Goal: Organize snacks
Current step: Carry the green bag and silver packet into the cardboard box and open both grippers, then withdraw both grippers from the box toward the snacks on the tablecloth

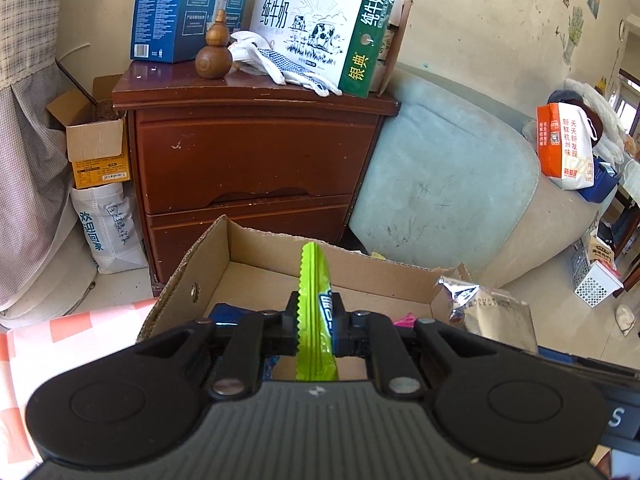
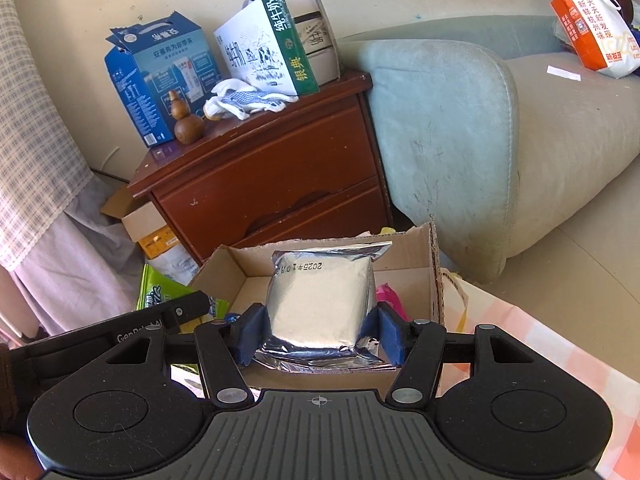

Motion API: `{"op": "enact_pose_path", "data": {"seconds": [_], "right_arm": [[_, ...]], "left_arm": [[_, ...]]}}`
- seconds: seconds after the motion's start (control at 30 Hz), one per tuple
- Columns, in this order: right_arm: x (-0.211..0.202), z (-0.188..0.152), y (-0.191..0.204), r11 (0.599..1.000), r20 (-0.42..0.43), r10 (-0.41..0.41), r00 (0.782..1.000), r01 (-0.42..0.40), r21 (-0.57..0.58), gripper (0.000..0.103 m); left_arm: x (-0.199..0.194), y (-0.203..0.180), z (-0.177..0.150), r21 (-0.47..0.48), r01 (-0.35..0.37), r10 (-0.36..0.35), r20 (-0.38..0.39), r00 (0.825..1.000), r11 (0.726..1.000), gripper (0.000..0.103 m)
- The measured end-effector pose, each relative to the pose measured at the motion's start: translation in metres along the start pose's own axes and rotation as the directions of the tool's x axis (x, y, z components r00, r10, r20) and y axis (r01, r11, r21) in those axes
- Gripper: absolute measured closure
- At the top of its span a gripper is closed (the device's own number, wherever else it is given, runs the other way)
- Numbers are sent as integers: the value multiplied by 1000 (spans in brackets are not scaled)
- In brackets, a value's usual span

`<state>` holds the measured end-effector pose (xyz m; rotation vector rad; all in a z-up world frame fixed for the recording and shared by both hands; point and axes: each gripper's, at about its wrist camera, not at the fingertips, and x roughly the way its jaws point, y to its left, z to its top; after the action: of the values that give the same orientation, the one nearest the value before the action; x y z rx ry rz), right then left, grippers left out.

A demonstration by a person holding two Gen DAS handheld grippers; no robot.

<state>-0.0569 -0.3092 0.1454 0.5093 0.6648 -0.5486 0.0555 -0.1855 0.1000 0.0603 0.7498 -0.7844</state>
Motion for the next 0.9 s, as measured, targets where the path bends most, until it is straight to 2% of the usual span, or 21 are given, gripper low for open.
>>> {"op": "enact_pose_path", "data": {"seconds": [0.17,0.23,0.3,0.37,0.53,0.7,0.9], "right_arm": [[17,-1,-7,999,-25,-26,999,26,26,42],[22,-1,-13,998,-32,-30,999,32,58,42],[22,0,-17,996,-38,-23,999,26,83,39],[18,1,-19,996,-29,-10,1000,13,93,39],[8,2,-14,999,-20,0,1000,1,54,35],[-2,-3,-12,1000,-37,10,999,-9,10,31],[-12,-16,-11,999,-63,-21,998,19,-31,28]], "left_arm": [[21,0,-6,-49,-8,7,-34,999,999,91],[26,2,-9,-66,-15,11,-59,998,998,73],[24,2,-11,-68,-12,8,-62,998,998,66],[17,-1,-10,-48,-10,8,-49,999,999,63],[-3,-3,-7,-20,-26,26,-21,999,999,48],[-25,6,-12,-3,-46,46,-23,999,999,48],[-44,24,-32,10,-86,87,-81,993,996,47]]}}
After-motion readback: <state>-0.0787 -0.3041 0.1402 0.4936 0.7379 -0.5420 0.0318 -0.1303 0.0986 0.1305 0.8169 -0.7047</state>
